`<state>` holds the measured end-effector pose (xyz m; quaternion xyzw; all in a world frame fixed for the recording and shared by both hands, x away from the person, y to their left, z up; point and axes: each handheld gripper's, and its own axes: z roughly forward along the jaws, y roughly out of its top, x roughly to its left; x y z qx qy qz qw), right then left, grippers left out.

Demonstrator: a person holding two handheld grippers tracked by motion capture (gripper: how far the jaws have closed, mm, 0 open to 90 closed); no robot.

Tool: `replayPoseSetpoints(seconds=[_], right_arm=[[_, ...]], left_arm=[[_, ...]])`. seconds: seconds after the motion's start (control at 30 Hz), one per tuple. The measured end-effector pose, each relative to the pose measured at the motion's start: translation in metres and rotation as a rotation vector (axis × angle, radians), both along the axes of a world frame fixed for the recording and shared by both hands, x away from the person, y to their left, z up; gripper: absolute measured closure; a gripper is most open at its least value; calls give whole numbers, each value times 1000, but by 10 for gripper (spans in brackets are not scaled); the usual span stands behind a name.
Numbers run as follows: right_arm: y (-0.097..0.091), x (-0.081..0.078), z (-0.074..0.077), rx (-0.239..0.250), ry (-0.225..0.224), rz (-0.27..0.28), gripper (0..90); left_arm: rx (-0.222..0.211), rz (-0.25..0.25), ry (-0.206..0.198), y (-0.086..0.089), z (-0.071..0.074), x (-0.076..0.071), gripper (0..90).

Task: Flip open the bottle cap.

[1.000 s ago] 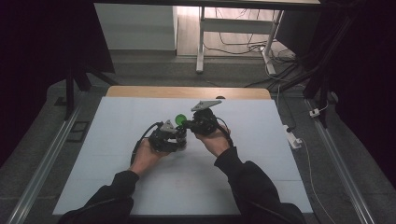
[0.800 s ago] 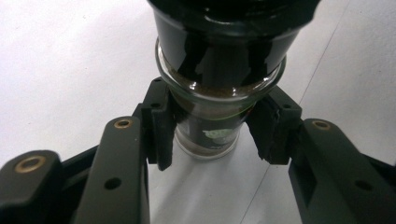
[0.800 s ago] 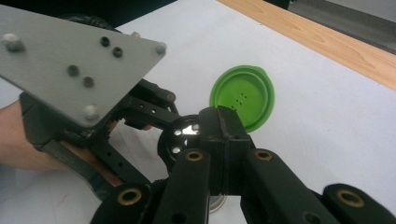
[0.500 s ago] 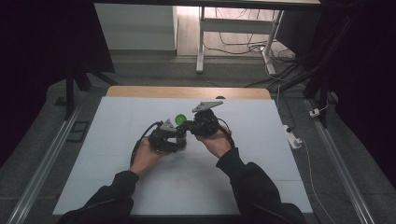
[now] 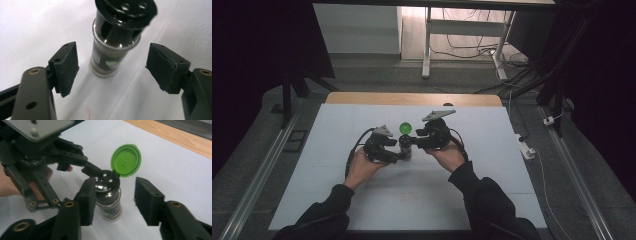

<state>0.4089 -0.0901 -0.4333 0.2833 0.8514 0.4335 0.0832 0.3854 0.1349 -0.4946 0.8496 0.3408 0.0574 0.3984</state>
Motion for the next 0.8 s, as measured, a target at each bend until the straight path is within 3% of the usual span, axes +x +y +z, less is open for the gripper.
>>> replayPoseSetpoints(seconds=[0.17,0.23,0.6,0.8], right_arm=[[-4,-5,0,-8,2,2,380],[-6,-6,-1,-13,5,0,337],[-17,-16,-1,-22,20,-1,171],[-18,-24,-1,-37,14,15,106]], left_arm=[[13,-13,35,6,5,-4,199],[28,-10,25,8,7,-6,169],[-25,-26,30,15,14,-15,57],[-18,-41,45,15,15,-23,19]])
